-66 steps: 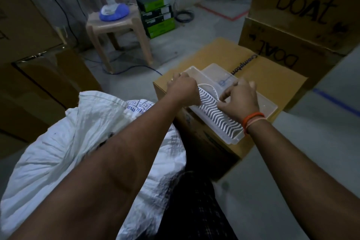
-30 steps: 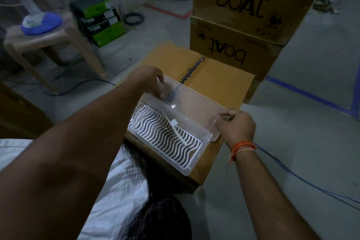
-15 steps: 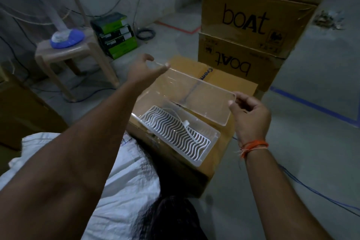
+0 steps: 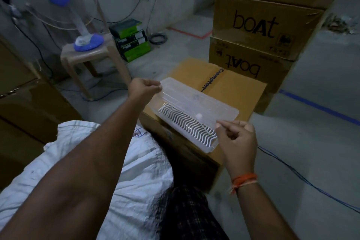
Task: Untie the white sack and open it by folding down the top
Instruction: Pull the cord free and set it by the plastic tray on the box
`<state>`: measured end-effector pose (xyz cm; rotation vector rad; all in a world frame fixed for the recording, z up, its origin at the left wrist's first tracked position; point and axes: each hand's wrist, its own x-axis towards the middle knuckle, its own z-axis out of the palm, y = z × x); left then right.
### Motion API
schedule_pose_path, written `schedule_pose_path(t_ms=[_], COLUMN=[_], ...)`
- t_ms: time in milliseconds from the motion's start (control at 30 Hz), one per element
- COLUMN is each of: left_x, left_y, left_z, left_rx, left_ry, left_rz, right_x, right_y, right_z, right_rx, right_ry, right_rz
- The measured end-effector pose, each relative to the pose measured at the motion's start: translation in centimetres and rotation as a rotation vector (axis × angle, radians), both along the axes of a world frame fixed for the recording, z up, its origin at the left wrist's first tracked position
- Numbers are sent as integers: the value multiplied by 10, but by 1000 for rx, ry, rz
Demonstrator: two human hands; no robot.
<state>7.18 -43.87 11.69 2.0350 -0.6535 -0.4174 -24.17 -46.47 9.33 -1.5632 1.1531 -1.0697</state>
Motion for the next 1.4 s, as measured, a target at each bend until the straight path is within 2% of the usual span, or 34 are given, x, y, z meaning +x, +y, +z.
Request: schedule_pose_path(t_ms=[233,567,900,1267,1400], left_x=[2,0,3,11,17], left_y=[17,25,34,38,35], left_z=[-18,-34,-44,-51,-50], left_rx=[93,72,0,-65,-55], left_ry=[-110,-54,23,199,185], left_rz=[-91,-78,-43,-24,-22], right_x=[7,2,-3,-5,-3], right_y=[26,34,24,8,5], right_z=[-14,-22,-50,-57,-57], right_rx=[-17,-90,135,207,219], right_ry=[137,345,60,0,-23], right_rz=[-43,-29,-45,-13,-23])
